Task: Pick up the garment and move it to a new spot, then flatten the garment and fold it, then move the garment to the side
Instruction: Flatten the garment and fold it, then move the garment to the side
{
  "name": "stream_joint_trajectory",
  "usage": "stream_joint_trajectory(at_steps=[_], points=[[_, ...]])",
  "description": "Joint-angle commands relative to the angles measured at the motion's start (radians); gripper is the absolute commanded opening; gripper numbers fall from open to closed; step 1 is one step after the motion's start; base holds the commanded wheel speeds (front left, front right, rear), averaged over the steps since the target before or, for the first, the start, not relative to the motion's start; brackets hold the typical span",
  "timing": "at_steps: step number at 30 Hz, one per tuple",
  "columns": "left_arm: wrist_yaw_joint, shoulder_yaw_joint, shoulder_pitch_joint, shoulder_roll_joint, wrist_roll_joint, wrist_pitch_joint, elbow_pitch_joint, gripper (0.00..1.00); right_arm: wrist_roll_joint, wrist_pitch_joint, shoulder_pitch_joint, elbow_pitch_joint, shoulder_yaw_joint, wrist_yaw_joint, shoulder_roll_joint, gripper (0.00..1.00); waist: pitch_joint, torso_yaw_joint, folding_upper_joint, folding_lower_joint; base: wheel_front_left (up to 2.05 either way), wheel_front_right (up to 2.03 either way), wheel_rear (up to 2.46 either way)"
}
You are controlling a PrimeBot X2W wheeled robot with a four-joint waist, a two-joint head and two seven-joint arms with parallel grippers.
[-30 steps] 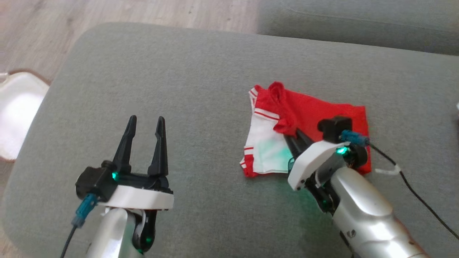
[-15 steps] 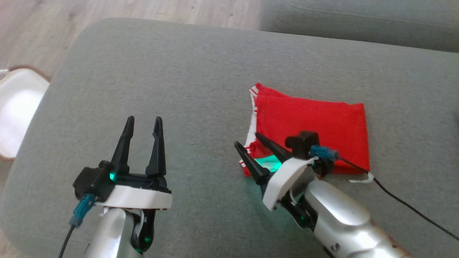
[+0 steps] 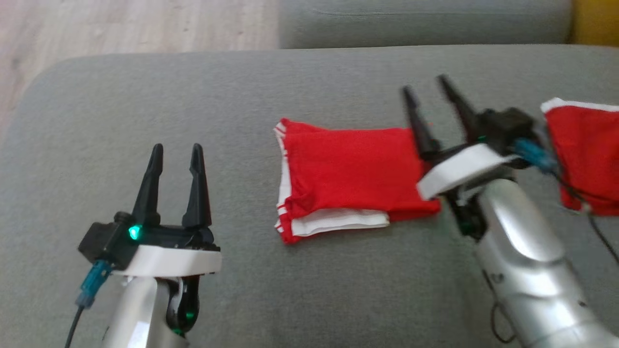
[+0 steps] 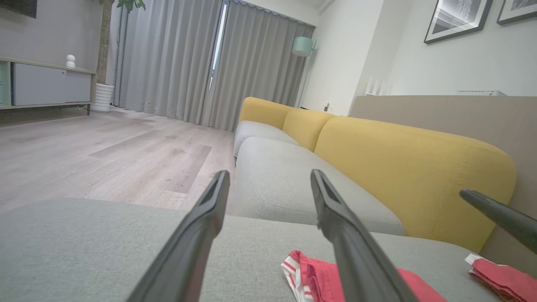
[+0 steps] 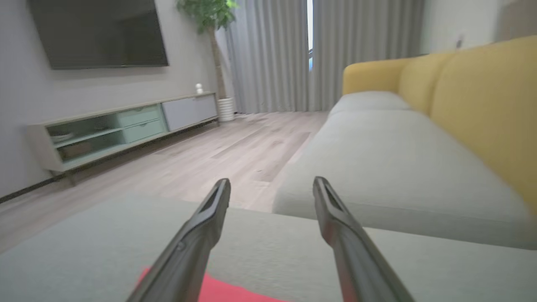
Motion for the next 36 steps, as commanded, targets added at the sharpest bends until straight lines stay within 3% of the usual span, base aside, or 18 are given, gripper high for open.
stream_joint_trajectory(at_steps=[1, 9, 13, 26, 36], points=[[0.006, 0.044, -0.021, 0.003, 0.012, -0.005, -0.04, 1.0, -0.038, -0.013, 0.033, -0.055, -0.027, -0.001, 0.01, 1.0, -0.003, -0.025, 0.0, 0.0, 0.0, 0.0, 0.0], [0.009, 0.058, -0.004, 0.003, 0.034, -0.005, -0.065, 1.0, -0.193, -0.013, 0.205, -0.222, -0.24, -0.001, 0.031, 1.0, -0.007, -0.06, 0.0, 0.0, 0.0, 0.0, 0.0], [0.008, 0.061, 0.012, 0.003, 0.053, -0.005, -0.054, 1.0, -0.223, -0.013, 0.286, -0.288, -0.288, -0.001, 0.041, 1.0, -0.007, -0.071, 0.0, 0.0, 0.0, 0.0, 0.0], [0.005, 0.049, 0.043, 0.003, 0.053, -0.005, -0.048, 1.0, -0.167, -0.013, 0.377, -0.347, -0.284, -0.001, 0.042, 1.0, 0.0, -0.066, 0.0, 0.0, 0.0, 0.0, 0.0], [0.005, 0.016, -0.001, 0.003, 0.042, -0.005, -0.056, 1.0, -0.192, 0.009, 0.313, -0.245, -0.268, -0.001, 0.043, 1.0, 0.054, -0.009, 0.0, 0.0, 0.0, 0.0, 0.0]])
